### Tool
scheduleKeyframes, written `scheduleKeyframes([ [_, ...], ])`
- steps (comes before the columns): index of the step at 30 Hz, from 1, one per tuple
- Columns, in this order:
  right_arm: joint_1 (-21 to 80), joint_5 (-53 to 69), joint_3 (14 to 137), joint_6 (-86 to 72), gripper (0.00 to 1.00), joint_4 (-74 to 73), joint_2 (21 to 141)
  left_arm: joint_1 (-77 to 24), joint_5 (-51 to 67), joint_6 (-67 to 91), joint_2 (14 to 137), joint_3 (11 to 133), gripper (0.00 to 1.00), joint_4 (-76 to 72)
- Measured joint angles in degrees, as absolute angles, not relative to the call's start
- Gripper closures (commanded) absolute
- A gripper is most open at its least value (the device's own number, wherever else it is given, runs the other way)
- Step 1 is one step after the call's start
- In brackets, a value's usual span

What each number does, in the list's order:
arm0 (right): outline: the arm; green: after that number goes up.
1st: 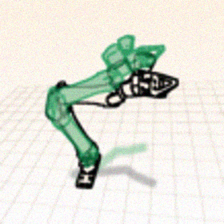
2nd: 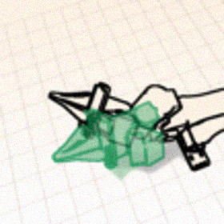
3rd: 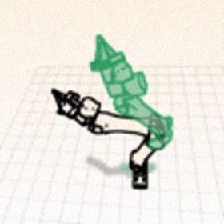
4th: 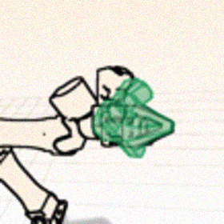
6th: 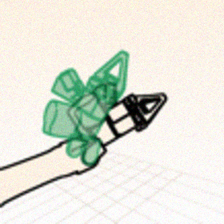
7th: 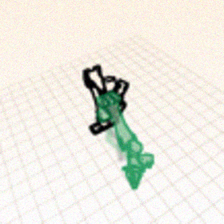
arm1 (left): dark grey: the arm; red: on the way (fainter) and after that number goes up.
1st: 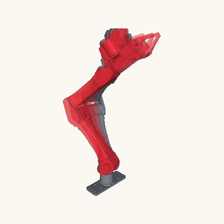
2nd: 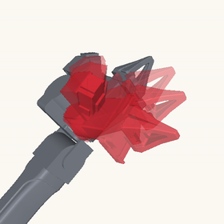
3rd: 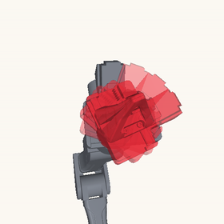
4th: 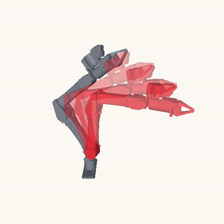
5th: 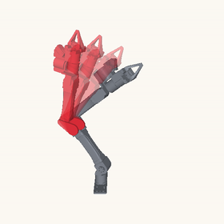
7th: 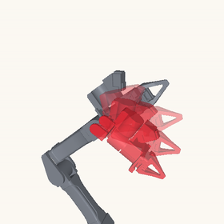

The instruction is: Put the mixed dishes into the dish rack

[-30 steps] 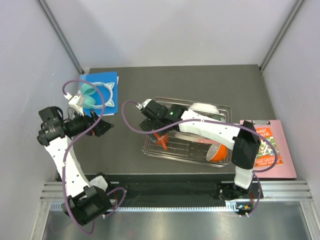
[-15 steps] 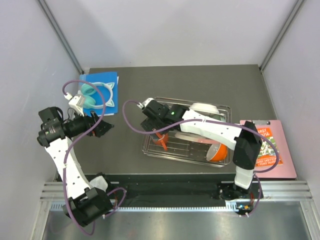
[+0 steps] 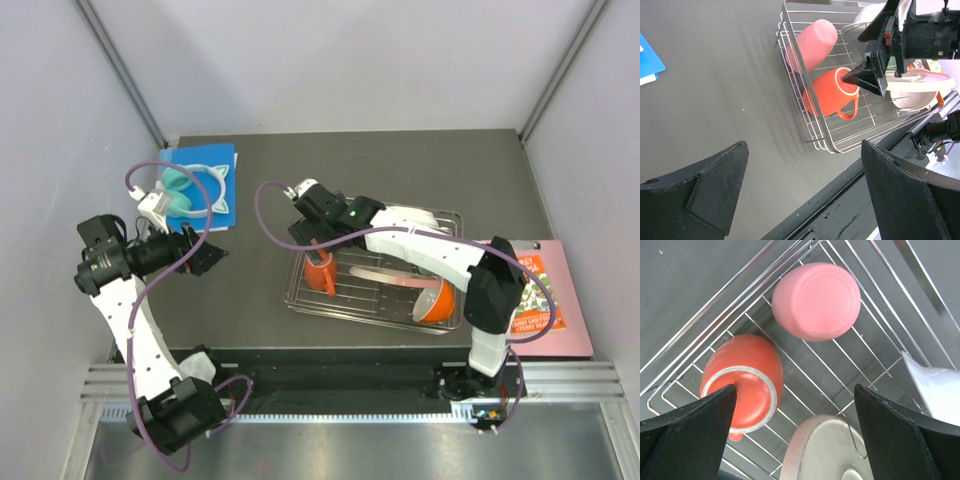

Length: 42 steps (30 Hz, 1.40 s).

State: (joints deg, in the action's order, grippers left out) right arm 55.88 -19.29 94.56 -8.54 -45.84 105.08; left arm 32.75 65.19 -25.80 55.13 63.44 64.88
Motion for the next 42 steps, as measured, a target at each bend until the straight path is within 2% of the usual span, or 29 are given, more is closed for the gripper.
scheduleKeyframes([
  [19,56.53,-18.85,94.91,-8.73,0.00,-46.02,104.97,32.75,66.22,-26.33,55.11,63.44,0.01,64.93],
  [28,56.53,-19.49,104.71,-8.80,0.00,-51.00,101.06,31.57,61.25,-19.62,55.68,63.86,0.01,61.10],
  [31,56.53,-20.08,106.26,-9.15,0.00,-50.92,94.17,24.40,51.96,-14.59,55.79,65.01,0.01,56.45],
  [36,56.62,-24.80,104.31,-10.61,0.00,-49.84,78.63,2.22,31.42,-8.97,59.13,70.22,0.01,52.69],
  [42,56.60,-35.35,89.12,-15.68,0.00,-50.02,60.31,-7.05,17.72,-5.23,63.61,74.08,0.01,50.11],
])
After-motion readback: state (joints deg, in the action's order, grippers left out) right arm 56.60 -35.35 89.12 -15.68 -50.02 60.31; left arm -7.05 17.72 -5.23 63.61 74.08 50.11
